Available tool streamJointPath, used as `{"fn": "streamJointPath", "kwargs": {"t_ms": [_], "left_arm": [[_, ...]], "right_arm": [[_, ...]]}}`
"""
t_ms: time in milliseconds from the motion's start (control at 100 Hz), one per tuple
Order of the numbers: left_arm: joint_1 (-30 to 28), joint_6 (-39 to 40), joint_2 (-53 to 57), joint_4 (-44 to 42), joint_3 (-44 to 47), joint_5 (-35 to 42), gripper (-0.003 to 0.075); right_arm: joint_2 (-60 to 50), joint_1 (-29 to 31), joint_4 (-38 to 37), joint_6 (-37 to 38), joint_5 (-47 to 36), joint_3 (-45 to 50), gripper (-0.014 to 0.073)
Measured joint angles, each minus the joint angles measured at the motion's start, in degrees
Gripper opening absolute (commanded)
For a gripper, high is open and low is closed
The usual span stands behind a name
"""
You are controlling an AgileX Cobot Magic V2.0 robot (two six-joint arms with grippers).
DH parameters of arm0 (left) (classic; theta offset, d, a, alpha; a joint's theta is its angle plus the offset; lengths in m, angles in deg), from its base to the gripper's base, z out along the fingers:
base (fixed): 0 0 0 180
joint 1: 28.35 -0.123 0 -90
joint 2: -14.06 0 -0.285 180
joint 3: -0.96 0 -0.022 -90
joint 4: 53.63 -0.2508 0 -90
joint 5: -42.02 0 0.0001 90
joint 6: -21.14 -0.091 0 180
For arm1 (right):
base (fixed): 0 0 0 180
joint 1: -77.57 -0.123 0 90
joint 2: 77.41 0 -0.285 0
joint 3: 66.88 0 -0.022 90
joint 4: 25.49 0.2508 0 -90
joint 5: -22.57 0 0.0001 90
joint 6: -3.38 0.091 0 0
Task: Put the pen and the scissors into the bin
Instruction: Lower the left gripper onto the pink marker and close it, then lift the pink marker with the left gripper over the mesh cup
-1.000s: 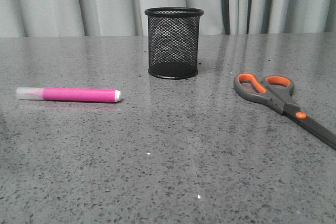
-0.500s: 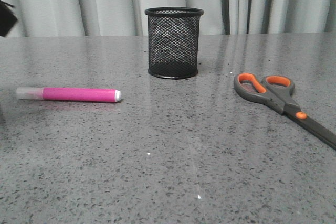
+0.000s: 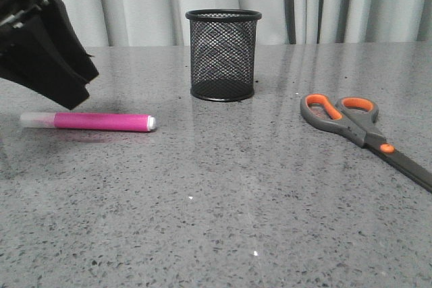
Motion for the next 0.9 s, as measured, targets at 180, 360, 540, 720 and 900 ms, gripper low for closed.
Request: {"fn": "streamJointPath", "kwargs": {"t_ms": [180, 360, 540, 720, 900], "left_arm": [[0.2, -1.1, -3.1, -0.5, -0.5, 0.3, 0.0335], [0.2, -1.1, -4.9, -0.9, -0.5, 1.2, 0.0335], [0.2, -1.2, -6.5, -1.0, -0.6, 1.3, 0.0333], [0.2, -1.3, -6.7, -2.0, -0.9, 1.2, 0.0131], [0.4, -0.2, -6.7, -3.1, -1.1, 0.5, -0.0019]], "right_arm": [[0.0, 0.0, 0.0, -0.3, 0.3, 0.0, 0.0381], [0.0, 0.0, 0.0, -0.4, 0.5, 0.0, 0.0381], [0.0, 0.0, 0.0, -0.4, 0.5, 0.0, 0.0381], [0.0, 0.0, 0.0, -0.4, 0.6, 0.0, 0.0381], [0.0, 0.0, 0.0, -0.4, 0.6, 0.0, 0.0381]]}}
